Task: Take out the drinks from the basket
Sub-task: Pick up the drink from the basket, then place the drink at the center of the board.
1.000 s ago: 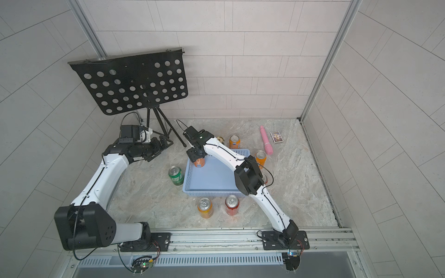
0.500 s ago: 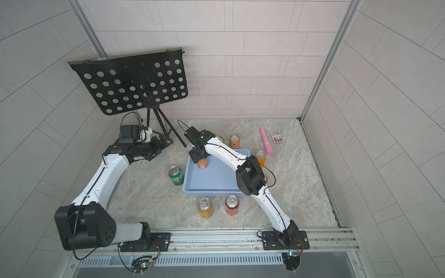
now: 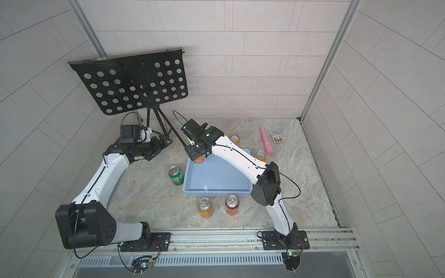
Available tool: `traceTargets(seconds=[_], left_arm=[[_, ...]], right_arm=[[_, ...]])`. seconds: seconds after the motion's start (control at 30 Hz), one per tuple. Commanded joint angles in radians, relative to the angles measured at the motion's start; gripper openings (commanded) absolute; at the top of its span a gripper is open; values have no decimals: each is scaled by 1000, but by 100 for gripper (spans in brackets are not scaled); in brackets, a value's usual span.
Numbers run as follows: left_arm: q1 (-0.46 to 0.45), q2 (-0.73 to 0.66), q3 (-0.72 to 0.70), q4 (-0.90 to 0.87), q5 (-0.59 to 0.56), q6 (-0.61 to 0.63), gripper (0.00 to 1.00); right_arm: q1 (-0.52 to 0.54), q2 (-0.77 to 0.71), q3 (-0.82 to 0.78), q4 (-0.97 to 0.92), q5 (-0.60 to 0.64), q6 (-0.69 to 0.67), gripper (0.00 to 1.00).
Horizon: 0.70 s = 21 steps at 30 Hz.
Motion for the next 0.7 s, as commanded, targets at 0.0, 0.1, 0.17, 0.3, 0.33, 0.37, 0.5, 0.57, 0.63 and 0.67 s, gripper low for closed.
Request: traceTargets(seconds=[0.0, 0.1, 0.17, 0.3, 0.33, 0.37, 0.5, 0.57, 0.63, 0.67], left_arm=[[10, -19, 17, 3, -36, -14, 100], [26, -32, 22, -8, -73, -29, 100], [48, -42, 24, -8, -65, -39, 100], [78, -60, 32, -13, -31, -48, 100], [81, -65, 35, -17, -34, -47, 100], [84, -72, 33, -19, -36, -45, 100], [107, -99, 16, -15, -32, -51, 100], [116, -108, 19, -19, -15, -52, 100], [116, -120, 15, -13, -26, -55, 100], [116, -123, 13, -9, -33, -57, 100]], right_arm=[[47, -66, 4, 22, 25, 20, 29], [84, -81, 1, 22, 32, 31, 29], [108, -87, -8, 22, 41, 37, 28], [153, -83, -24, 27, 50, 50, 28], [165, -78, -24, 28, 53, 53, 28], [175, -73, -24, 29, 54, 56, 28], [218, -51, -27, 41, 61, 72, 27], [241, -40, -32, 56, 69, 80, 27], [263, -24, -28, 65, 82, 87, 27], [270, -17, -26, 68, 85, 87, 27]])
